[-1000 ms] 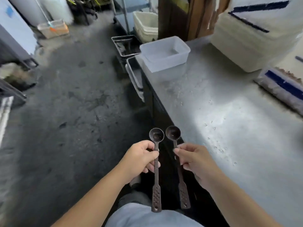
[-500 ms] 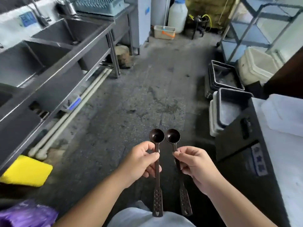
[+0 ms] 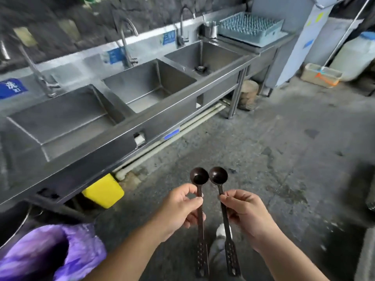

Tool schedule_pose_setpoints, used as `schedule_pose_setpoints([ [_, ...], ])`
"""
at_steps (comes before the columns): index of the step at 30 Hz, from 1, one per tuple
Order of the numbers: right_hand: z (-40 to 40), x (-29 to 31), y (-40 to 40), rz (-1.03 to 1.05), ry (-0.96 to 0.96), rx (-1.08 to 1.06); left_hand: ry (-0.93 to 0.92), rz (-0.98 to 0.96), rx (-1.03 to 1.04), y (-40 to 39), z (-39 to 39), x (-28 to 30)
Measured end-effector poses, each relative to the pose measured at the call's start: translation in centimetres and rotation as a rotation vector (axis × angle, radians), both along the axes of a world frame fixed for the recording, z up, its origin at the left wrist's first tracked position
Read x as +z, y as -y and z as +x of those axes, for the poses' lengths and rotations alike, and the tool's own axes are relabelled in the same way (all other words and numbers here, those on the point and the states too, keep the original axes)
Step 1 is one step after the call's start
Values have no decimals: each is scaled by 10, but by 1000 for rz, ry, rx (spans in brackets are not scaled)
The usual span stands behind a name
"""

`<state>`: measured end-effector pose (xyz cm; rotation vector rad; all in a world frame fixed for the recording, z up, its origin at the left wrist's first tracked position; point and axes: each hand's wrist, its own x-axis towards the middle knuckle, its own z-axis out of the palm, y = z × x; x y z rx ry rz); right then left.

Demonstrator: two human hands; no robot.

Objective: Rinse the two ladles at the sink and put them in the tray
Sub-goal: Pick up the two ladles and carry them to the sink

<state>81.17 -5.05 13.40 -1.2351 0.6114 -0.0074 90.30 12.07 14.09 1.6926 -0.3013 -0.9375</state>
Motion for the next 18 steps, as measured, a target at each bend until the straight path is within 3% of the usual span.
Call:
schedule_pose_setpoints([
  [7,163,0,94,-35,49,292,4,-10,271,74,119,-2],
  [18,337,9,153,-132,30,503,-38,-74,482,126,252,3],
])
